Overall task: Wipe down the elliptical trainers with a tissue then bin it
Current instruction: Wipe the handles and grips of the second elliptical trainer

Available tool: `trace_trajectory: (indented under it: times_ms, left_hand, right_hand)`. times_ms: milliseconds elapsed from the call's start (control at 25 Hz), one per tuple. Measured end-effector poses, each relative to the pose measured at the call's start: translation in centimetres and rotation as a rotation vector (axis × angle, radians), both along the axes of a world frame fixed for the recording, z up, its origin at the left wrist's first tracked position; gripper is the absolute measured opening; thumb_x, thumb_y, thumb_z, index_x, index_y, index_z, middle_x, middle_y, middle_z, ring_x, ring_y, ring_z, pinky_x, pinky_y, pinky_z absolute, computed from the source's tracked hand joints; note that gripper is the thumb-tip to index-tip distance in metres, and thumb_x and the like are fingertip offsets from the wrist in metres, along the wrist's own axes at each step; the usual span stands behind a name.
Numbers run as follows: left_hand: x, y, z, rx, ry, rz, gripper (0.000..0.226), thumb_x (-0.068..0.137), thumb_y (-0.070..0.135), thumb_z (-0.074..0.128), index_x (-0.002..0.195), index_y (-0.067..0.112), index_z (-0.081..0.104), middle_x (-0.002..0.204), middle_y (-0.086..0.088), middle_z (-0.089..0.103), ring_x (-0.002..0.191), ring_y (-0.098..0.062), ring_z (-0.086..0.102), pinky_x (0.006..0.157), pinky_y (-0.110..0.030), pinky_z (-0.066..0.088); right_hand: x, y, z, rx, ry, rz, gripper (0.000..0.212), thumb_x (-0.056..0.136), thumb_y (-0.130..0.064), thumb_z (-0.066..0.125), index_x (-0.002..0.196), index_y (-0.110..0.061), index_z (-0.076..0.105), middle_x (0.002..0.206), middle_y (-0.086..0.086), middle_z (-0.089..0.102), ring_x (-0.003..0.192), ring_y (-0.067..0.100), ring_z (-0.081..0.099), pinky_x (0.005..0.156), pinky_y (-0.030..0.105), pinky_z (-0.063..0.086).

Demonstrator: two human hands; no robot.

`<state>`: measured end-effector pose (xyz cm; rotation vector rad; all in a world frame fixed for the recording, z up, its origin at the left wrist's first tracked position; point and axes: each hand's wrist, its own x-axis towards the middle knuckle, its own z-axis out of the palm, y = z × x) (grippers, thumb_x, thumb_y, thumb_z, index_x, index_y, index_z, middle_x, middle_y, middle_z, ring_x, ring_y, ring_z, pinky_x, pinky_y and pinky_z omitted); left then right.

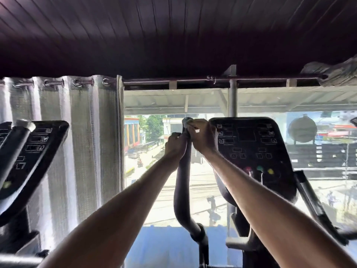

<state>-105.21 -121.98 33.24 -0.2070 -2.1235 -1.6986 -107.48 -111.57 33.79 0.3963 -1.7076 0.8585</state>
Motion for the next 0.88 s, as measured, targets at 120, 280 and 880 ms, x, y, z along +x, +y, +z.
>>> trace_trajectory:
  times_ms: [120,280,880]
  left_hand:
    - [-1.5,-0.1,-0.5,0.122,-0.047,-0.113,0.030,0.101,0.024,0.047,0.108,0.002,0.067,0.094,-0.016,0.071,0.083,-0.033,0.070,0.063,-0.033,0.051]
    - [-2.2,0.7,-2.0,0.264,-0.047,-0.225,0.028,0.108,0.023,0.042,0.110,0.004,0.062,0.079,-0.017,0.068,0.055,-0.027,0.064,0.050,-0.033,0.053]
    - [-3.3,-1.0,-2.9,0.449,-0.093,-0.482,0.020,0.109,0.020,0.048,0.097,0.013,0.062,0.077,-0.021,0.065,0.053,-0.026,0.063,0.054,-0.032,0.055]
  right_hand:
    - [-0.5,0.5,-0.3,0.145,0.072,0.026,0.011,0.092,-0.018,0.072,0.097,-0.014,0.081,0.108,0.002,0.074,0.092,0.007,0.060,0.080,0.019,0.046]
    - [-2.1,0.7,0.7,0.202,0.054,-0.108,0.013,0.091,-0.014,0.070,0.093,-0.022,0.081,0.102,-0.003,0.069,0.087,0.006,0.060,0.075,0.026,0.052]
    - [-1.0,2.3,2.6,0.508,-0.035,-0.136,0.018,0.088,-0.008,0.075,0.099,-0.021,0.081,0.093,-0.007,0.065,0.085,0.003,0.062,0.081,0.020,0.051]
